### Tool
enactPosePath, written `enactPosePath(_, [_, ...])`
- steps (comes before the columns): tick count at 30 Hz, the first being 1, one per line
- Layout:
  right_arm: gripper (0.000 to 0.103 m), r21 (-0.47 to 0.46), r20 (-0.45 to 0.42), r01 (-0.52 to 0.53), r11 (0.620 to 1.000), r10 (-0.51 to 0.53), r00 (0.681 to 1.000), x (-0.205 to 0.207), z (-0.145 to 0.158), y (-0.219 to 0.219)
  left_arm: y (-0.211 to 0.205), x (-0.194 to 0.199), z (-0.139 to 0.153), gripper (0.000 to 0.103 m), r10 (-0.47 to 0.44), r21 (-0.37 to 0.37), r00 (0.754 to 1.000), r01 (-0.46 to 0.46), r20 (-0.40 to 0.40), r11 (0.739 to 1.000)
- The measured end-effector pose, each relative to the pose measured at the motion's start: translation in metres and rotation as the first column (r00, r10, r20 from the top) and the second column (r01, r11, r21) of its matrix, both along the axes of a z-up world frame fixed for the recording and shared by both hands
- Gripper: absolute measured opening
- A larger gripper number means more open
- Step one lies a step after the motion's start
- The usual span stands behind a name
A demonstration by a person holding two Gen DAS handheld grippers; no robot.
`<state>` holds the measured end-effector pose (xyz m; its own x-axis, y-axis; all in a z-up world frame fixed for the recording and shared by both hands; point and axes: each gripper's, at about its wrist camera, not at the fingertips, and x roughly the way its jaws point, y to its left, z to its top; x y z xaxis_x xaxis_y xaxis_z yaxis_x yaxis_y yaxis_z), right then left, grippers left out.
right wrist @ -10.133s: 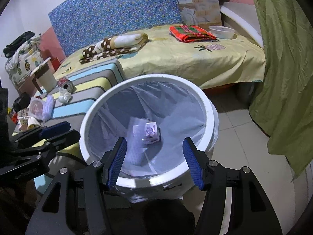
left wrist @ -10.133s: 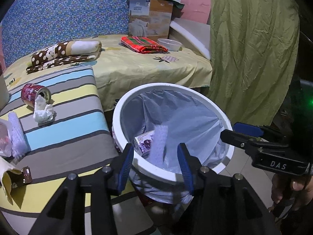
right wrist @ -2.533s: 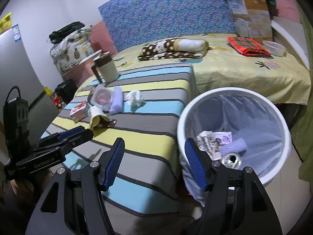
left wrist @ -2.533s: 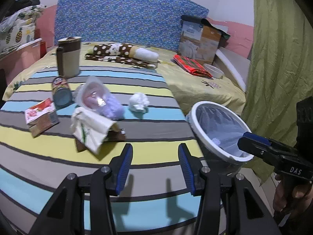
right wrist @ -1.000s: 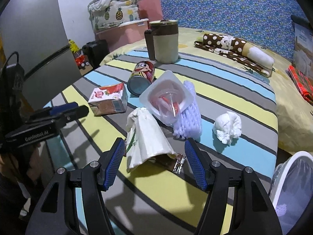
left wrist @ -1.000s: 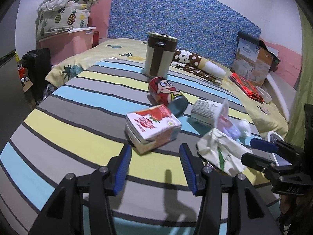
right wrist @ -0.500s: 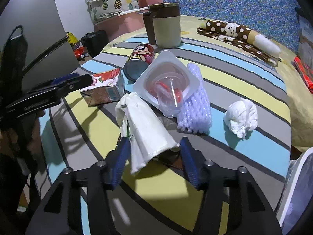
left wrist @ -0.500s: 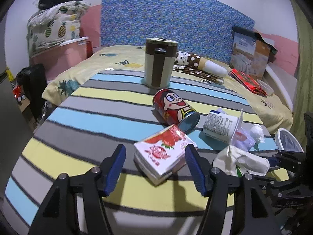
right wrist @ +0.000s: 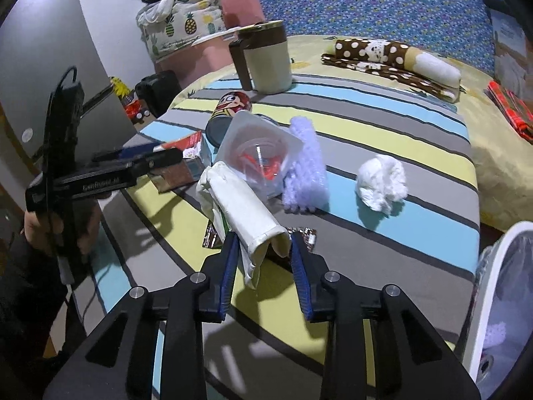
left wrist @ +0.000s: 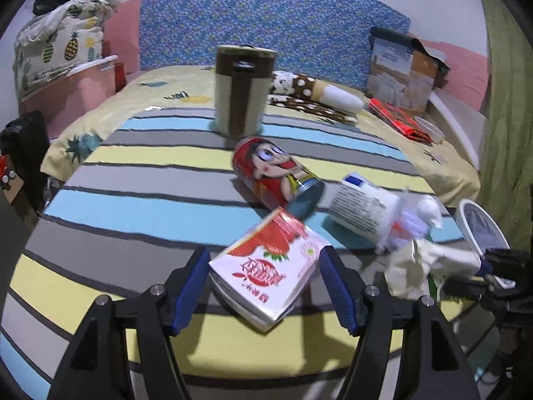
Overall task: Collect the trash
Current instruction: 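Grasp the red-white juice carton with the left gripper while the right gripper grasps the white paper bag, then lift the juice carton and paper bag and carry both over the white bin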
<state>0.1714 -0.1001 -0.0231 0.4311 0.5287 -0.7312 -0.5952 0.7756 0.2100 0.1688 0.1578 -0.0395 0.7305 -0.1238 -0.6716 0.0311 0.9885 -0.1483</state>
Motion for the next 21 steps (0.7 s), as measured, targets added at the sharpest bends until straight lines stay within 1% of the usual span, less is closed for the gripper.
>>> enactPosePath(6, [0.034,0.018,0.003,0.03,0.999,-0.03,1.0,-0.005,0.003,-0.012,-0.021,-0.017,0.0,0.07,-0.062,-0.034,0.998,0.062,-0.011,0.998])
enactPosePath(9, [0.034,0.026,0.0,0.049,0.998,-0.049,0.999,-0.007,0.003,-0.019,-0.033,-0.021,0.001,0.07,-0.072,-0.021,0.997,0.072,-0.009,0.997])
enactPosePath(12, [0.034,0.034,-0.01,0.068,0.997,-0.068,0.998,-0.006,0.001,-0.025,-0.042,-0.018,0.001,0.07,-0.033,0.017,0.999,0.034,-0.013,0.999])
enactPosePath(15, [0.034,0.039,-0.012,0.082,0.996,-0.081,0.997,-0.006,0.001,-0.031,-0.047,-0.007,-0.004,0.07,0.021,0.049,0.998,-0.019,-0.052,0.999])
enactPosePath(18, [0.034,0.042,-0.004,0.09,0.995,-0.09,0.996,-0.008,0.004,-0.034,-0.048,-0.002,-0.008,0.069,0.054,0.039,0.996,-0.052,-0.074,0.998])
enactPosePath(20, [0.034,0.045,0.0,0.093,0.995,-0.094,0.996,-0.008,0.005,-0.036,-0.049,-0.003,-0.008,0.058,0.074,0.039,0.995,-0.071,-0.072,0.997])
enactPosePath(21, [0.034,0.046,0.002,0.096,0.994,-0.096,0.995,-0.008,0.006,-0.036,-0.049,-0.003,-0.008,0.058,0.081,0.038,0.994,-0.079,-0.07,0.996])
